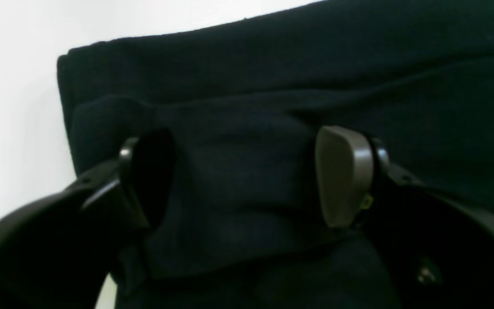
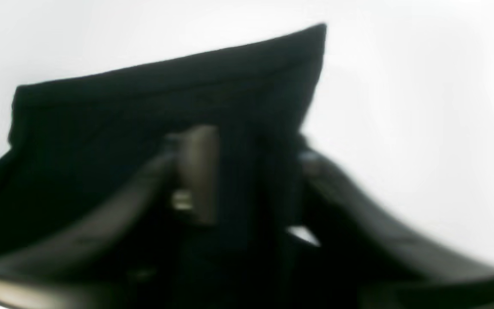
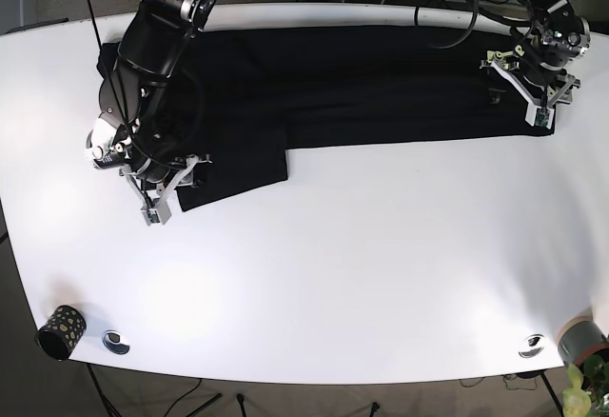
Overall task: Fold the T-shirt properly
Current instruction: 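Regrasp the hem with the right gripper and fold it into a strip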
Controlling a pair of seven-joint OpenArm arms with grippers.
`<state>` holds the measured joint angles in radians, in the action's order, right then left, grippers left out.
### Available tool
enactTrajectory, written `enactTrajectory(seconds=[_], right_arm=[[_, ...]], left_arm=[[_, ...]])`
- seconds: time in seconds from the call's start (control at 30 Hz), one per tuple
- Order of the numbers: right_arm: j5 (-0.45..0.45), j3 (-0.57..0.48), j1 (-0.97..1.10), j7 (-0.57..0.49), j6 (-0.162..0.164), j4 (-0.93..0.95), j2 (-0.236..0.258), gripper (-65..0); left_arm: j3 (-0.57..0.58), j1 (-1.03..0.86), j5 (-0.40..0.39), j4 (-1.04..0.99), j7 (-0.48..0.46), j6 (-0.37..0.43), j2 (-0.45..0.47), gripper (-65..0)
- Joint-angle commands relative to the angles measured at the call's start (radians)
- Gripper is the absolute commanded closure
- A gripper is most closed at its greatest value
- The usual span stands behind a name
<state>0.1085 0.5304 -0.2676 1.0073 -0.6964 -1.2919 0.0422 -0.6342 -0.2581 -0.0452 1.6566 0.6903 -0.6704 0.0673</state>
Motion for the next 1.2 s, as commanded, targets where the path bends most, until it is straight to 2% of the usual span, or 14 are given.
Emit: enactTrajectory(seconds=[0.0, 0.03, 0.1, 0.3, 0.47, 0.6, 0.87, 1.17], right_arm=[[0.018, 0.0, -0.034, -0.015, -0.002, -0.015, 0.008, -8.7], [0.018, 0.0, -0.034, -0.015, -0.002, -0.016, 0.008, -4.0], [0.018, 0.0, -0.031, -0.014, -0.002, -0.025, 0.008, 0.0], [0.02, 0.003, 0.009, 0.006, -0.002, -0.171, 0.015, 0.0], [0.02, 0.009, 0.066, 0.095, -0.002, -0.302, 0.04, 0.0], [0.02, 0.01, 0.126, 0.158, -0.002, -0.404, 0.041, 0.0], [0.02, 0.012, 0.278, 0.189, -0.002, -0.595, 0.032, 0.0], [0.021, 0.064, 0.387, 0.195, -0.002, -0.638, -0.018, 0.0]], left_arm=[[0.001, 0.013, 0.008, -0.012, 0.004, 0.002, 0.007, -47.1], [0.001, 0.013, 0.008, -0.02, 0.004, 0.002, 0.007, -47.1], [0.001, 0.015, 0.008, -0.031, 0.004, 0.002, 0.01, -47.1], [0.01, 0.064, 0.008, -0.095, 0.004, 0.002, 0.042, -47.1], [0.014, 0.072, 0.008, -0.12, 0.004, 0.002, 0.064, -47.1], [0.014, 0.092, 0.009, -0.128, 0.004, 0.002, 0.068, -47.1], [0.014, 0.104, 0.009, -0.163, 0.004, 0.002, 0.088, -47.1], [0.014, 0.115, 0.008, -0.187, 0.002, 0.002, 0.091, -47.1]])
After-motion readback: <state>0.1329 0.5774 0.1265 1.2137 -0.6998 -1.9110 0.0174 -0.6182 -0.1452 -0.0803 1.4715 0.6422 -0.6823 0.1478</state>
